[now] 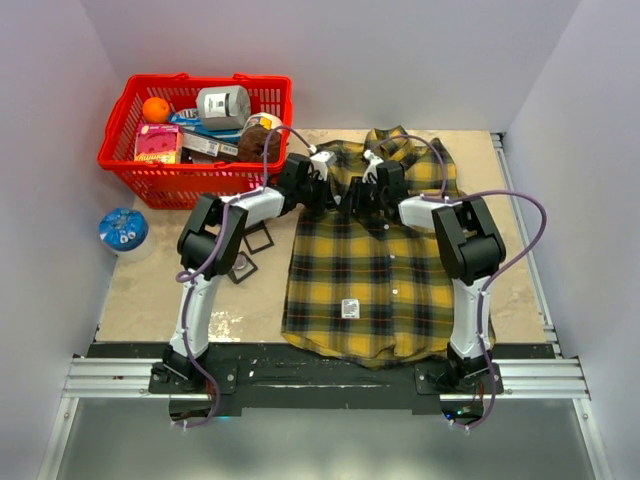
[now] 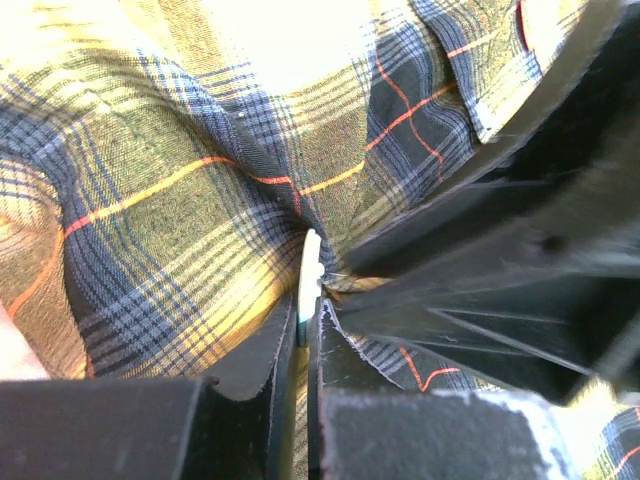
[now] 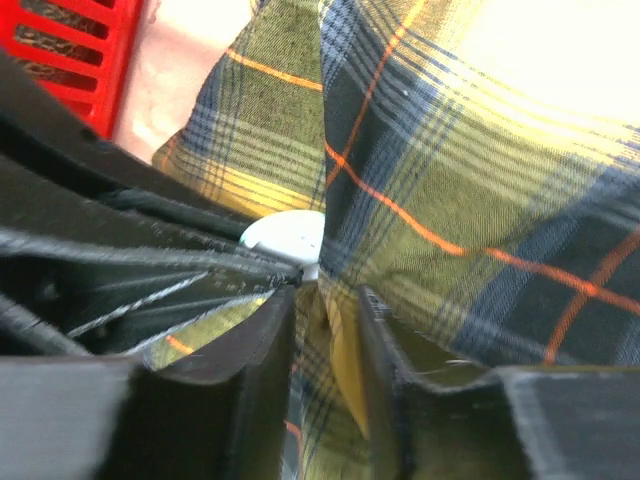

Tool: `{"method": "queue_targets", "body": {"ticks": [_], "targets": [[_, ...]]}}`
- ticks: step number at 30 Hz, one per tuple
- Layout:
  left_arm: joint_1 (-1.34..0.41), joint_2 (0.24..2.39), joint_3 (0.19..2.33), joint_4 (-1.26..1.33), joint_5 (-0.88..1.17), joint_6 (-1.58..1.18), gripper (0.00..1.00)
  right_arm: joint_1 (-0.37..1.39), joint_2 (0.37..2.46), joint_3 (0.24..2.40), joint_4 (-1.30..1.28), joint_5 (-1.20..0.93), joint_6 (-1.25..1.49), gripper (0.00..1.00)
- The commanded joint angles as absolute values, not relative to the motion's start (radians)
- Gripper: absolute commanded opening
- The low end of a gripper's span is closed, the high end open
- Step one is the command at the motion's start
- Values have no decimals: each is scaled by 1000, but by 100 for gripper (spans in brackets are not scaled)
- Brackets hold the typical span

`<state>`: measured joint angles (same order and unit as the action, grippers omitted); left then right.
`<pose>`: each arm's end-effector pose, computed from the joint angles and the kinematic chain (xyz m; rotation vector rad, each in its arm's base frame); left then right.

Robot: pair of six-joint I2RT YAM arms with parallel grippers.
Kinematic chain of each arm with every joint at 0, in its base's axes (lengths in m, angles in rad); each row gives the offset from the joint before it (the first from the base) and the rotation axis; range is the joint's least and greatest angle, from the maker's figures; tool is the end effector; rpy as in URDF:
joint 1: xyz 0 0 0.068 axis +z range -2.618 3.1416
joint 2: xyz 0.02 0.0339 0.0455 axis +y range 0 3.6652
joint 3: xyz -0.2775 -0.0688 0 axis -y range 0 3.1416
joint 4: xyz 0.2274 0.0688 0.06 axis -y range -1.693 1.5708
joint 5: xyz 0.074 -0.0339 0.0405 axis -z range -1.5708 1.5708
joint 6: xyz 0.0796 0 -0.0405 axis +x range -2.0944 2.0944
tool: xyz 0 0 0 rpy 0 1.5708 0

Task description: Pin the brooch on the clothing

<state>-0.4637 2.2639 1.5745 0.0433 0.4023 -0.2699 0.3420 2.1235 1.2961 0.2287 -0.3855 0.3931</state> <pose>0.4588 -0.2643 0.1400 0.4509 2.2452 -0.8409 0.4476 0.1911 0.1396 -0.1729 2.2348 0.8294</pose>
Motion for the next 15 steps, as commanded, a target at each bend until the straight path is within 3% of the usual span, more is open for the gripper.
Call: {"method": "queue_targets", "body": {"ticks": [1, 7, 15], "targets": [[-422, 2207, 1555, 66, 474, -334, 0, 322, 1981, 1252, 210, -405, 379, 41], [-413, 2201, 1539, 87, 511, -353, 0, 279, 1858, 1169, 209, -405, 370, 56], [-388, 2203, 1508, 138, 587, -347, 0, 264, 1881, 1187, 183, -393, 316, 59]]}}
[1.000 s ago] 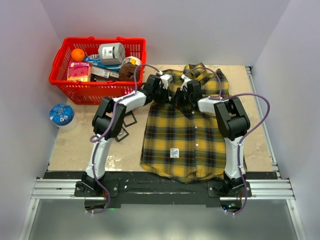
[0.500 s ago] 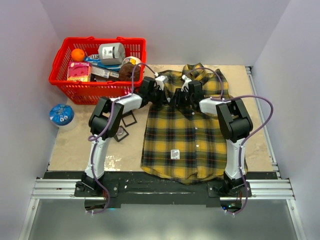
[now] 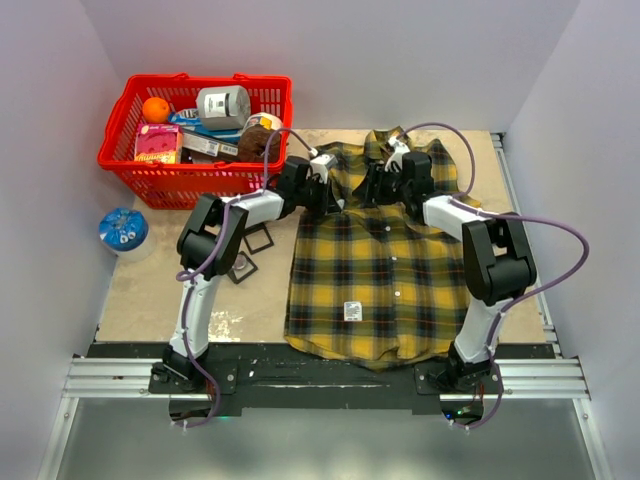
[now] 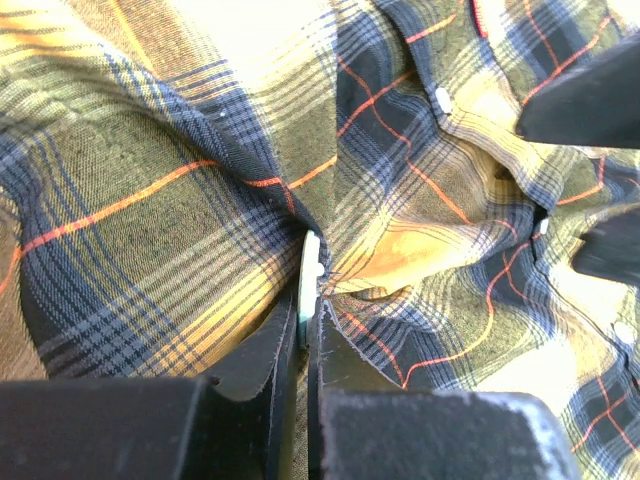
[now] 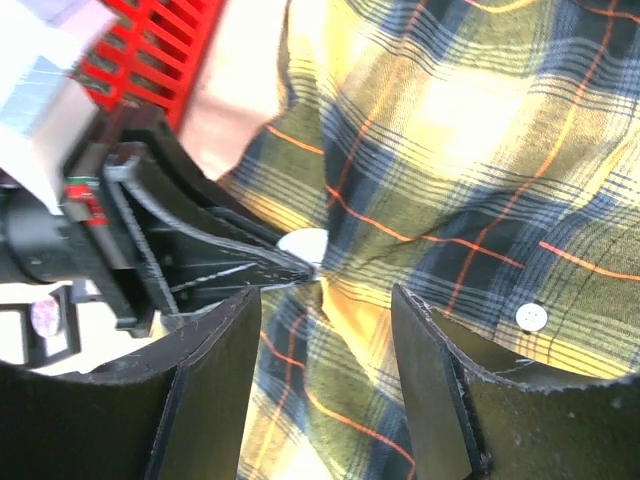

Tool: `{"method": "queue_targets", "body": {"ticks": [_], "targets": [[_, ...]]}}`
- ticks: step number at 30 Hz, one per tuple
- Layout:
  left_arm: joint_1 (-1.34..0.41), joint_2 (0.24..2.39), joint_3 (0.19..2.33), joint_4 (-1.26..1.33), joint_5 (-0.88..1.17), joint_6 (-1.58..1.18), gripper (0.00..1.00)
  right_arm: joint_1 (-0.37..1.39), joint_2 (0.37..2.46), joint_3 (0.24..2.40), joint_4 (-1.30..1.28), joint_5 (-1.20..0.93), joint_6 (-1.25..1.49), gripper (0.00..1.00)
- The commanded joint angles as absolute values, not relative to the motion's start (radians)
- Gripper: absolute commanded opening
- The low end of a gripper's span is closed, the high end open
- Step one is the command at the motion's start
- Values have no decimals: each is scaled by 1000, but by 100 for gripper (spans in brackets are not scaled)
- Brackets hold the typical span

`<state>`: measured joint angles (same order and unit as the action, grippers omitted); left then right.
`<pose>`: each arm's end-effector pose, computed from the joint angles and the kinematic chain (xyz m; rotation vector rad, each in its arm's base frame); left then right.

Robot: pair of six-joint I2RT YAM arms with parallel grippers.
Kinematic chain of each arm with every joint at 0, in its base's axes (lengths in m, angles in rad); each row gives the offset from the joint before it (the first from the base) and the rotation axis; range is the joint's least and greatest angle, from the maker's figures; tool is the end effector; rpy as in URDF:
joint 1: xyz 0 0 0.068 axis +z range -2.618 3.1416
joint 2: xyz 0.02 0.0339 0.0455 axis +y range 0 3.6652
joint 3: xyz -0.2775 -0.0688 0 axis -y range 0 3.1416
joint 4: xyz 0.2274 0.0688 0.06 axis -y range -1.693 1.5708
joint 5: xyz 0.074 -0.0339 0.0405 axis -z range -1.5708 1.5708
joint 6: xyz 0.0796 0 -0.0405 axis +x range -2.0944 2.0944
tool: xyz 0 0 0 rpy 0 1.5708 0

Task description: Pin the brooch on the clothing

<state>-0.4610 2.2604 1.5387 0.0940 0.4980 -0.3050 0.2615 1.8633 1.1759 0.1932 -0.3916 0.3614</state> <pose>0.4518 -0.2669 0.1379 0.4687 2.2325 -0.9647 0.4208 0.1441 0.2113 -0.1438 2.1135 0.7821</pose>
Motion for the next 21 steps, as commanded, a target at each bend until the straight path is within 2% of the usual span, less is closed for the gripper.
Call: {"method": "queue_targets", "body": {"ticks": [1, 21], "targets": [[-385, 2200, 1497, 147, 597, -347, 0, 265, 1890, 1196, 184, -393, 314, 59], [-345, 2218, 1494, 193, 709, -380, 0, 276, 2085, 1275, 262, -472, 311, 57]]}}
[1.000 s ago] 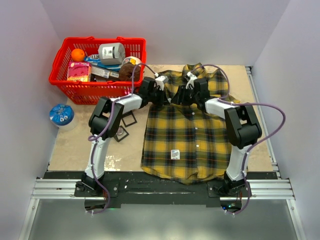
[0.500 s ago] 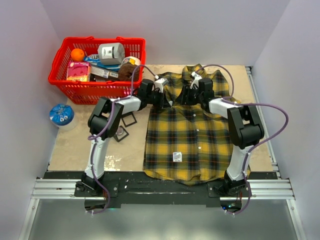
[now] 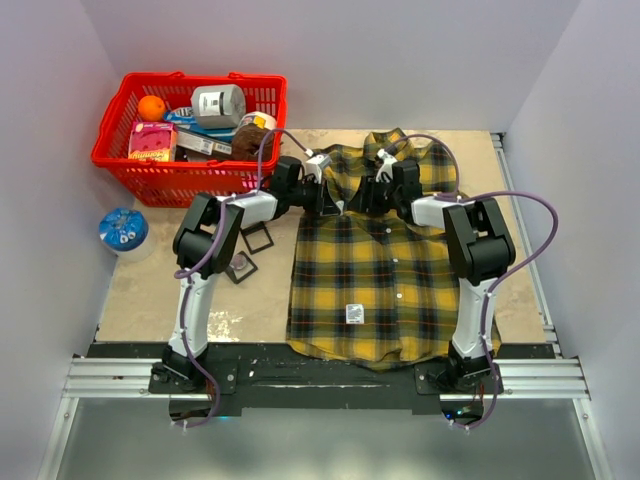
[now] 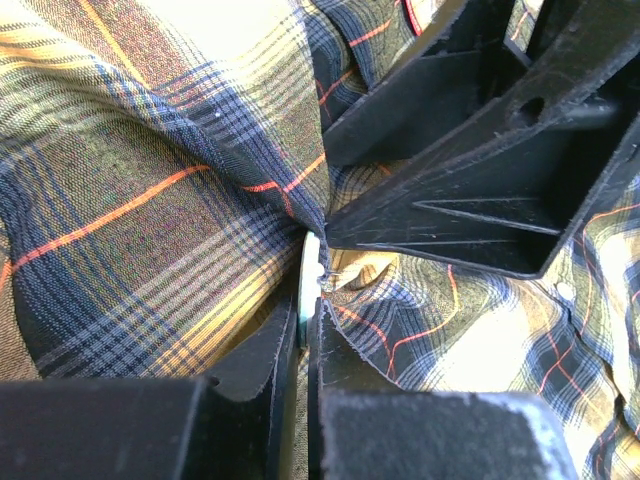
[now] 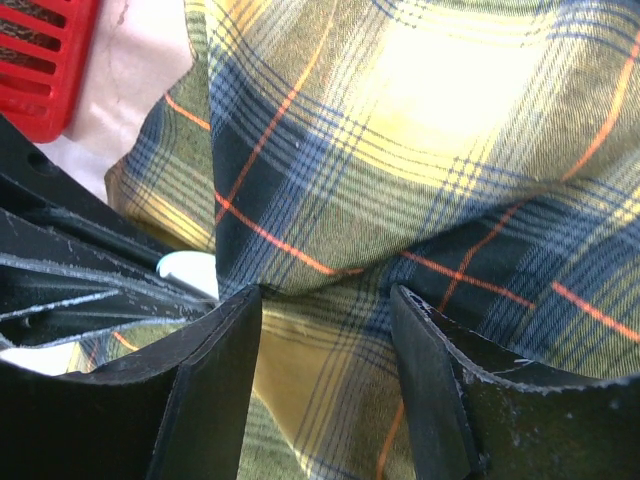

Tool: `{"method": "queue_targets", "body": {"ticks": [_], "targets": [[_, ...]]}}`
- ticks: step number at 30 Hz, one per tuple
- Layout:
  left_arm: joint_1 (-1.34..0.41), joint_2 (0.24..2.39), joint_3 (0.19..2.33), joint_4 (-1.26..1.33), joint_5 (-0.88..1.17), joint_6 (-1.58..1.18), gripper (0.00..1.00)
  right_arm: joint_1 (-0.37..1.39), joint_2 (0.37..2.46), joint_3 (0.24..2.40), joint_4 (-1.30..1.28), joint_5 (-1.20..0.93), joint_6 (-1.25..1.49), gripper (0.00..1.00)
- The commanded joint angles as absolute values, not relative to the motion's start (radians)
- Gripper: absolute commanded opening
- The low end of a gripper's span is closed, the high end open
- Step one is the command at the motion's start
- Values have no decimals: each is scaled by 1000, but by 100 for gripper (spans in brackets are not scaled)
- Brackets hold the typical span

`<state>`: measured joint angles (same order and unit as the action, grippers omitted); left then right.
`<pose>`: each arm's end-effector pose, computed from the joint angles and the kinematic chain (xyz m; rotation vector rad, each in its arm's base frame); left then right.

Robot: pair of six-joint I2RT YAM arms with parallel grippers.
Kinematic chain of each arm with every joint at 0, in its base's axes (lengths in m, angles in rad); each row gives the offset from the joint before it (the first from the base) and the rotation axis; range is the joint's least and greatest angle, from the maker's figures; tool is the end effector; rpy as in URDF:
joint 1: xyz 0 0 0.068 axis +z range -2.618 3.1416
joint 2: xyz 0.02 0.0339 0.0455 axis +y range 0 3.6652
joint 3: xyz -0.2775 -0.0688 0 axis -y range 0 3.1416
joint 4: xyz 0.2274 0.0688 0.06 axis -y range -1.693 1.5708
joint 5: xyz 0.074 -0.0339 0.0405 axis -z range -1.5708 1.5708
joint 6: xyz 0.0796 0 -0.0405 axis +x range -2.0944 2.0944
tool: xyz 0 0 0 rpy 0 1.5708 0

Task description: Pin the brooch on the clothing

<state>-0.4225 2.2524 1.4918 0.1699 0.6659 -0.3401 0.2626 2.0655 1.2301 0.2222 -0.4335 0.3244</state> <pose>0.4490 -0.2558 0.1396 0.4978 2.1887 -1.1467 0.4437 0.1539 0.1452 -0.1849 2.2249 0.8007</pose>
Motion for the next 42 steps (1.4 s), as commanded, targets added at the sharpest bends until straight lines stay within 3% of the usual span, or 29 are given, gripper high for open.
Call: {"method": "queue_targets", "body": {"ticks": [1, 42], "targets": [[-345, 2218, 1496, 193, 707, -380, 0, 278, 2089, 1279, 259, -476, 308, 57], [-337, 2226, 1494, 187, 707, -391, 0, 285, 2102, 1255, 296, -554, 328, 57]]}}
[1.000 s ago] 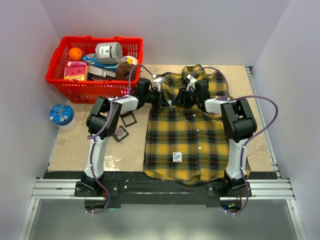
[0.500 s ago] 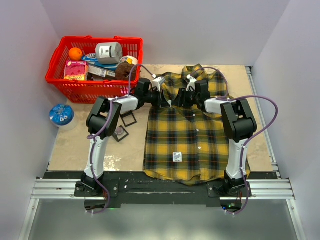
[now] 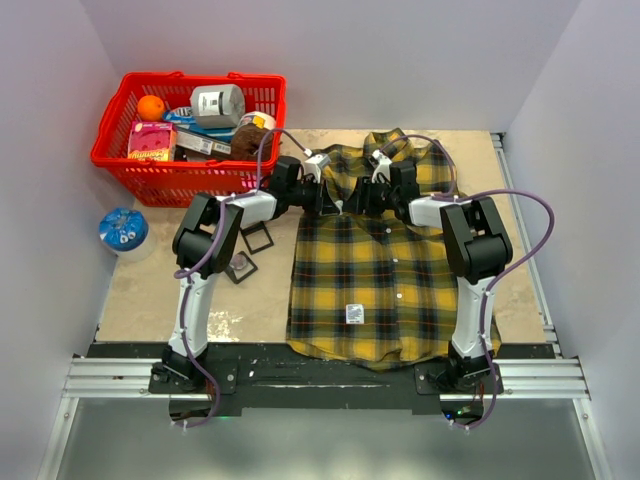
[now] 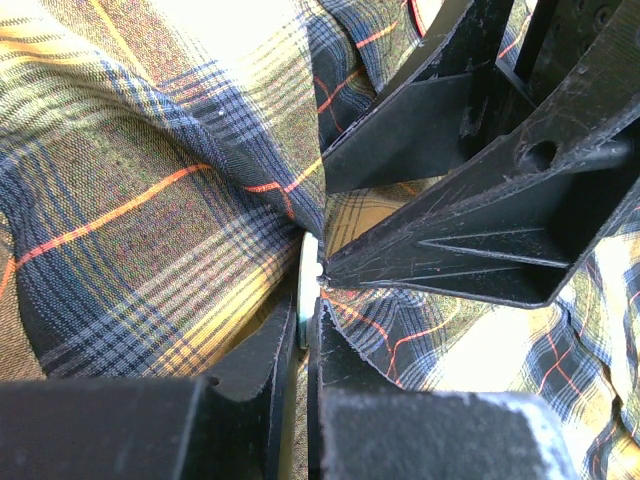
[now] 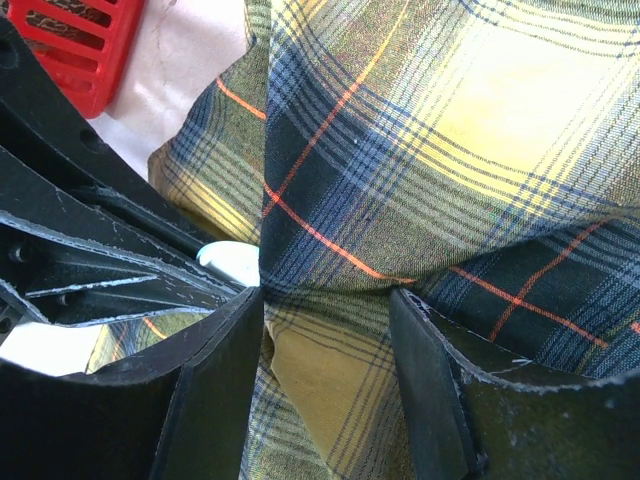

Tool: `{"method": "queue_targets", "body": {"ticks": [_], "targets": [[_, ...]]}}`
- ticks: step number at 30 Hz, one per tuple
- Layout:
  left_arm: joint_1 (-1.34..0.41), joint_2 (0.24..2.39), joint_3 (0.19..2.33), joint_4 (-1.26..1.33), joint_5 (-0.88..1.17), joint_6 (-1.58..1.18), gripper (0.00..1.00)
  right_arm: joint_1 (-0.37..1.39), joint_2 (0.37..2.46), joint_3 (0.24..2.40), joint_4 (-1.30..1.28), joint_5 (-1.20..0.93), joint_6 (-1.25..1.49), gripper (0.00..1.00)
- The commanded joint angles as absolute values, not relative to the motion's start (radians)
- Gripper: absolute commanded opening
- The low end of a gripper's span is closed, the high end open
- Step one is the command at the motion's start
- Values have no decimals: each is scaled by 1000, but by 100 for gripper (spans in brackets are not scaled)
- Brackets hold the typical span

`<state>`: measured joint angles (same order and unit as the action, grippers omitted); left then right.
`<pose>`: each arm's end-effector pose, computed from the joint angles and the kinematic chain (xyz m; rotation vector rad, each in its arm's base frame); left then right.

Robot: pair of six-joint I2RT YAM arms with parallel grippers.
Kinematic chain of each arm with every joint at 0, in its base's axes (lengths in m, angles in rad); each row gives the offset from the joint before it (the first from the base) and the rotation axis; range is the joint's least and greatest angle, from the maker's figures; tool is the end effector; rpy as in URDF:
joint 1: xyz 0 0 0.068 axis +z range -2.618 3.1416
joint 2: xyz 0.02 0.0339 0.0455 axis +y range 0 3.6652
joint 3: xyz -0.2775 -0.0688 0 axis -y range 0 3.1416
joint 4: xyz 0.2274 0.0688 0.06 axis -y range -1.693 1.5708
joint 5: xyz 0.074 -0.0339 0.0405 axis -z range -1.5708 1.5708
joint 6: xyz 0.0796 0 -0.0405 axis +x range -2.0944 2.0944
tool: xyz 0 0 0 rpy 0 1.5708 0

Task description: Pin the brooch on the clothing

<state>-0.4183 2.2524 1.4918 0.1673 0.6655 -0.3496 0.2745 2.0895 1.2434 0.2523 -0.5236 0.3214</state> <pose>0.4499 -0.2538 0.1393 0.4821 2.1961 -1.1491 0.4433 0.1662 0.1440 -0.2607 2.1990 0.9036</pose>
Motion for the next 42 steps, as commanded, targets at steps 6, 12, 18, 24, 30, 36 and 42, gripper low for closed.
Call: {"method": "queue_targets", "body": {"ticks": [6, 12, 18, 24, 30, 36, 42], "targets": [[-337, 2229, 1496, 189, 713, -396, 0, 287, 2109, 1262, 310, -555, 342, 57], [-337, 2233, 1494, 193, 718, -399, 0, 296, 2115, 1261, 314, -557, 345, 57], [-337, 2238, 1494, 195, 722, -402, 0, 298, 2121, 1266, 318, -555, 348, 57], [-339, 2241, 1491, 199, 723, -402, 0, 301, 2129, 1270, 327, -554, 362, 56], [-342, 2244, 1486, 202, 730, -402, 0, 304, 2141, 1292, 321, -560, 370, 54], [-347, 2247, 1486, 202, 738, -394, 0, 305, 2149, 1318, 304, -558, 371, 53], [-348, 2246, 1488, 206, 744, -393, 0, 307, 2161, 1325, 298, -543, 376, 52]]}}
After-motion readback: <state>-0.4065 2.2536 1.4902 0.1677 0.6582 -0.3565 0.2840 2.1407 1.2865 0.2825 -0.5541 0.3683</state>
